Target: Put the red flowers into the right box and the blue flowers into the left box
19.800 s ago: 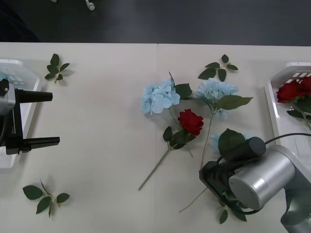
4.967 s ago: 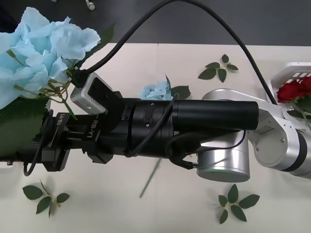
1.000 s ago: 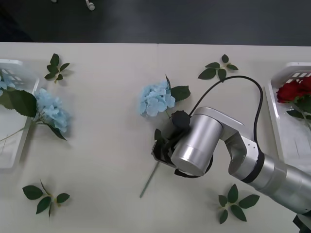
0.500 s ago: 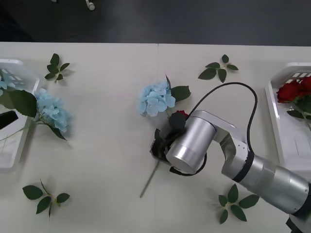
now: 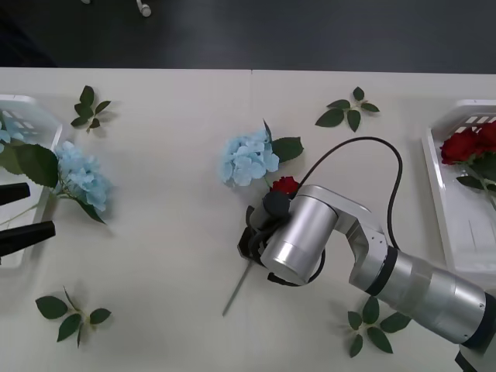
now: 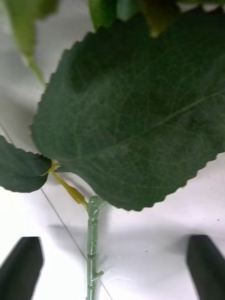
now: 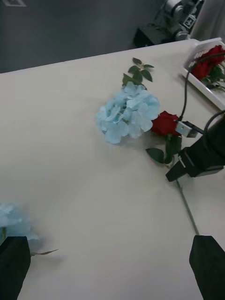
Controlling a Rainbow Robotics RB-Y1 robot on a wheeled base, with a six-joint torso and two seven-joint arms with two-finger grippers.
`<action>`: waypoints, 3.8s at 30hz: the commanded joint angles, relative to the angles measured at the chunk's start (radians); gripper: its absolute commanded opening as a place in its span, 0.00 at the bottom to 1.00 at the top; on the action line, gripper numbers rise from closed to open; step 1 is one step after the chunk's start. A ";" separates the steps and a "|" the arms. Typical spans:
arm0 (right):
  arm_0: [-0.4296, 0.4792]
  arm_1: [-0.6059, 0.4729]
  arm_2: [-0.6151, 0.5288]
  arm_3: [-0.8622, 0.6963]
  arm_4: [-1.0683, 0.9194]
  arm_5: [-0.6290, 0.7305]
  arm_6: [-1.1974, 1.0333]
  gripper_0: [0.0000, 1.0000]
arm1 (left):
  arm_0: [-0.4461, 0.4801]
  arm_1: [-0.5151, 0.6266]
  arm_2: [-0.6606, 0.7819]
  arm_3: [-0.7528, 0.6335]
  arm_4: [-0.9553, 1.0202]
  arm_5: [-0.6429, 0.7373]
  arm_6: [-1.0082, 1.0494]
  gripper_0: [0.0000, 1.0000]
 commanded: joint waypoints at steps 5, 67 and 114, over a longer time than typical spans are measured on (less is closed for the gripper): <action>-0.009 0.001 0.003 0.017 -0.017 -0.010 -0.042 0.00 | -0.075 0.037 0.022 -0.031 0.045 0.155 -0.154 1.00; 0.148 -0.499 -0.433 -0.810 -0.106 0.280 0.138 0.00 | -0.239 0.036 -0.030 -0.031 0.005 0.310 -0.185 1.00; 0.766 -0.763 -1.225 -0.272 -0.224 -0.257 1.015 0.00 | -0.237 -0.003 -0.027 -0.031 0.018 0.307 -0.186 1.00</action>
